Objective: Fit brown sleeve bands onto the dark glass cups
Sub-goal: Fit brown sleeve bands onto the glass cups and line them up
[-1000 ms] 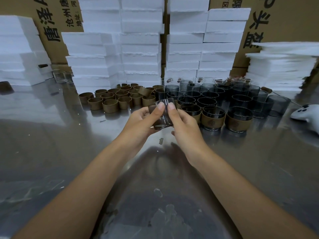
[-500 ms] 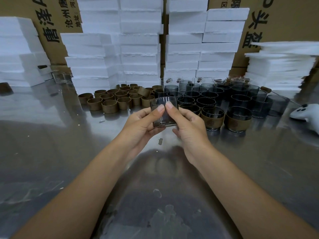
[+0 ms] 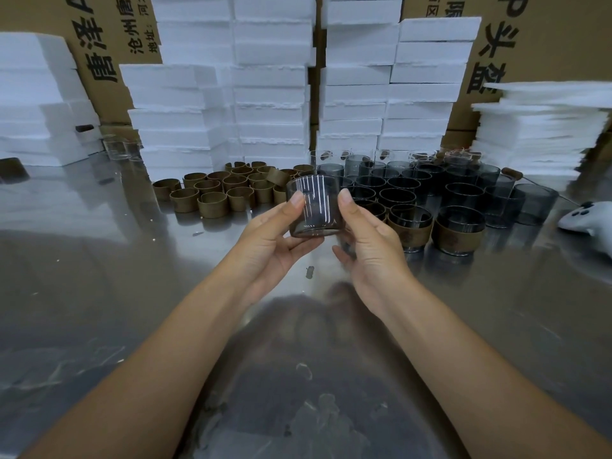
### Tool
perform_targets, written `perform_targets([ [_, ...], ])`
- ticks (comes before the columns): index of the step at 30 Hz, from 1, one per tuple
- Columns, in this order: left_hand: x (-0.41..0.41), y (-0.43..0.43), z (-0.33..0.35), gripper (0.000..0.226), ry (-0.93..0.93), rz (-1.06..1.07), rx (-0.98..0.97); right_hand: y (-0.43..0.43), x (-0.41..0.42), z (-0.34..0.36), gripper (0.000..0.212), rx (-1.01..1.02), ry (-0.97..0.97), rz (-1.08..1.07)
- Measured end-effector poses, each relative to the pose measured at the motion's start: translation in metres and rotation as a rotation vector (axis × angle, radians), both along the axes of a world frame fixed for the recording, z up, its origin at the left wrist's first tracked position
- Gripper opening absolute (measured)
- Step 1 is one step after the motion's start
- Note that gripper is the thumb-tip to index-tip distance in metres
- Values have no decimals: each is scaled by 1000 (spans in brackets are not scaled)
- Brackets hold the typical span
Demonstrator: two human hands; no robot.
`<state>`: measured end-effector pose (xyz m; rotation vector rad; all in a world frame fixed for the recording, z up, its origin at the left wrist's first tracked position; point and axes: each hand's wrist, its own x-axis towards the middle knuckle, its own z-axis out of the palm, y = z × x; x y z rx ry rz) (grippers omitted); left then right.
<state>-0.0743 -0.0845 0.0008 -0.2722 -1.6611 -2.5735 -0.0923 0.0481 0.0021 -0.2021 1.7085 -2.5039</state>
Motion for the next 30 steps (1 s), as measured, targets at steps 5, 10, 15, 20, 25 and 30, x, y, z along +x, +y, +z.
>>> perform_targets([
  [5,0,0,0,29,13,-51,-15,-2,3,0,66,122,77,67],
  [10,-2,-4,0,36,-25,25,-85,-5,5,-2,29,197,196,100],
  [15,-1,-3,-1,46,-30,208,-230,-2,0,-5,24,191,225,58],
  [20,-3,-2,-2,38,-39,219,-250,-2,-3,-7,36,156,223,-28],
  [25,-2,1,-4,44,10,120,-257,-2,-1,-7,21,208,260,-14],
  [30,-2,2,-4,52,1,126,-196,0,-3,-6,19,162,199,33],
])
